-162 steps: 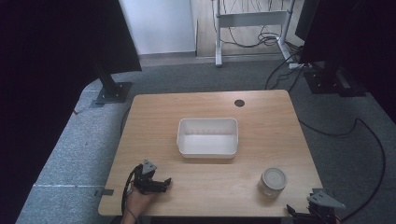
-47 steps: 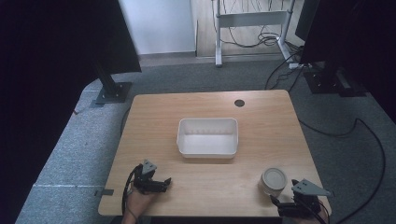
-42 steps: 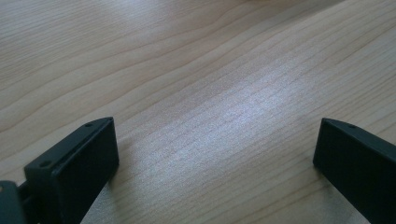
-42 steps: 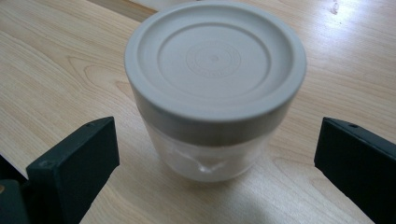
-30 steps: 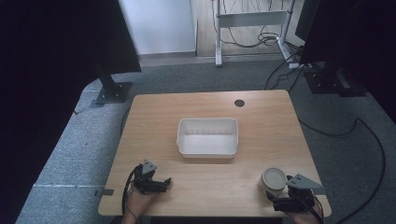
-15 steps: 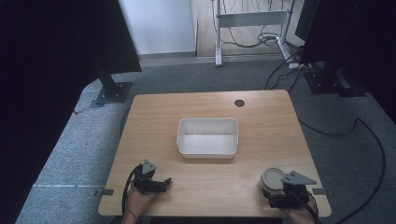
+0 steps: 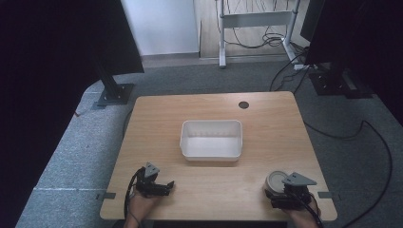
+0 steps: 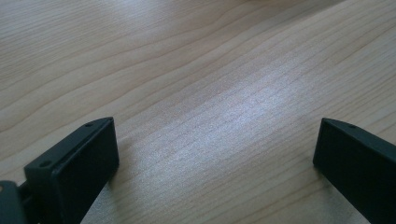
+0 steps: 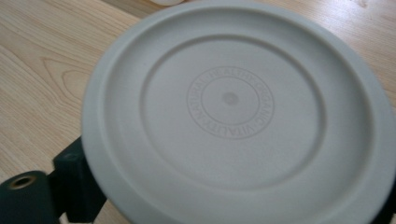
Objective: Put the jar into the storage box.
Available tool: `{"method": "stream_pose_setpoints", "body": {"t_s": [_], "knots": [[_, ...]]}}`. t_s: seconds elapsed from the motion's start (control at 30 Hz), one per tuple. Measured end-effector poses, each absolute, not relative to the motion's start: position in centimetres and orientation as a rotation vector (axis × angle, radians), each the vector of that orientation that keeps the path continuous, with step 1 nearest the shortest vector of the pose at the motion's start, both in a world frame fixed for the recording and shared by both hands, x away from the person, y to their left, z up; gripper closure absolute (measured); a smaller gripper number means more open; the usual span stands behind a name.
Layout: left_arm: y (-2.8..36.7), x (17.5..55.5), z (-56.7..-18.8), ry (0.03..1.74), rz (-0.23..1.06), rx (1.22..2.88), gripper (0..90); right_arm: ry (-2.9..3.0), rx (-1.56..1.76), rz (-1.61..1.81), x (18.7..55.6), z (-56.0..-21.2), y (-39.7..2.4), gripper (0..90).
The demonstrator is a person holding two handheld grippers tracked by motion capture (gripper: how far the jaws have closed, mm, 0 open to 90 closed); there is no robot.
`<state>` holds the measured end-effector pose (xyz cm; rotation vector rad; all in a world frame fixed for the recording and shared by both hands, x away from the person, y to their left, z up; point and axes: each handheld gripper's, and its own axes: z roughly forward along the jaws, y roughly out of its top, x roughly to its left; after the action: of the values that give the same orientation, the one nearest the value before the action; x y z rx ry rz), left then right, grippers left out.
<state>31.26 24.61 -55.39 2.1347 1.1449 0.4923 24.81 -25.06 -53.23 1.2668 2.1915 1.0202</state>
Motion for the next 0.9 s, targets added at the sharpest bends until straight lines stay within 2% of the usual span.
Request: {"method": "stream_pose_setpoints", "body": {"t_s": [0.9], "knots": [[24.6,31.3,-55.4,1.147,0.493,2.13,0.0,2.161,1.276,1.025,24.7,-51.9,-24.0,9.7]]}}
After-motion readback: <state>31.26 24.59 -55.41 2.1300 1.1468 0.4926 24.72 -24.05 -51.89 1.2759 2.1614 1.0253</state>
